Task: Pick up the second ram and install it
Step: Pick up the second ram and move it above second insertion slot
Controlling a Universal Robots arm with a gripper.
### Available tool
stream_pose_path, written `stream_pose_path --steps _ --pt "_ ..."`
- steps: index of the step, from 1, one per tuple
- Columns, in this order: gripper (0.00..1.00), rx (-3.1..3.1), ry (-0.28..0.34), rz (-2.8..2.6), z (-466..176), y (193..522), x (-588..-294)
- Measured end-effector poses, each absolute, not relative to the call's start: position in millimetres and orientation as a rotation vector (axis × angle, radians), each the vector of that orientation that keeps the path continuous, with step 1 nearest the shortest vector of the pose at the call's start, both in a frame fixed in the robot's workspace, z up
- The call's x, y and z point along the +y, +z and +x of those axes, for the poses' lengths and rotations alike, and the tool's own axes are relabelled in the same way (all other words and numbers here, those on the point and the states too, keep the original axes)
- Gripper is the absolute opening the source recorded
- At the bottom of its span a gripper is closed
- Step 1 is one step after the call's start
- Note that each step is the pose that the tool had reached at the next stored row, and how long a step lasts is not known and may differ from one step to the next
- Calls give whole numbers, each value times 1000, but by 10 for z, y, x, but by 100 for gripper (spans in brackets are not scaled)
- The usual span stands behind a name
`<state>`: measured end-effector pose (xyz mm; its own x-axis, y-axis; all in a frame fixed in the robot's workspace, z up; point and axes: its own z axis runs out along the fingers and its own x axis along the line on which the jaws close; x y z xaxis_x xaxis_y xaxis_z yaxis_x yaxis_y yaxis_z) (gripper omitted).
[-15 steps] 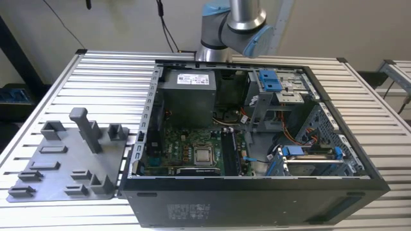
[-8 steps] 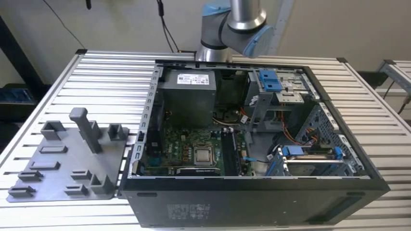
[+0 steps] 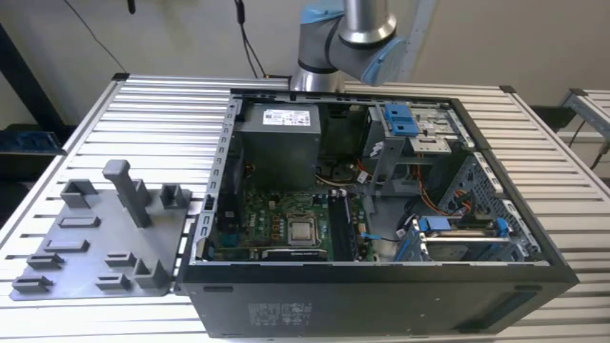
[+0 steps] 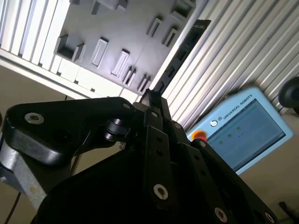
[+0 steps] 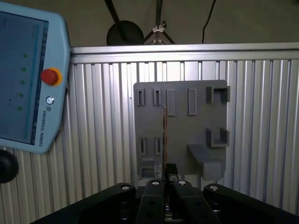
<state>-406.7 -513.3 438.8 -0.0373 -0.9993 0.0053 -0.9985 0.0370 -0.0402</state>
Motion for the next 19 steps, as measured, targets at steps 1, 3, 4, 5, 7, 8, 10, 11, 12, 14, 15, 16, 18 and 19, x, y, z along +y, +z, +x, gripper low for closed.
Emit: stream_pose_path --steps 1,3,4,5,7,8,10,11,12,14,15,16,18,19 --pt "14 2245 -51 -2163 -4051 4388 -5133" --pt "14 2245 -50 -2163 -4019 4388 -5133" --pt "14 2245 -50 -2163 -4003 4388 -5133" --pt "14 2245 -50 -2163 -3987 4388 -5133" --pt "14 2245 -50 -2163 -3956 4388 -5133" --pt "14 2245 -49 -2163 -3941 4388 -5133" --pt "14 2246 -49 -2164 -3910 4388 -5133" --pt "14 2246 -49 -2164 -3894 4388 -5133" --pt "14 2246 -49 -2164 -3879 4388 -5133" --pt "14 2246 -48 -2164 -3848 4388 -5133" --pt "14 2246 -48 -2164 -3831 4388 -5133" --pt "14 2246 -48 -2164 -3815 4388 -5133" --pt "14 2246 -48 -2164 -3783 4388 -5133" --pt "14 2247 -47 -2165 -3767 4388 -5133"
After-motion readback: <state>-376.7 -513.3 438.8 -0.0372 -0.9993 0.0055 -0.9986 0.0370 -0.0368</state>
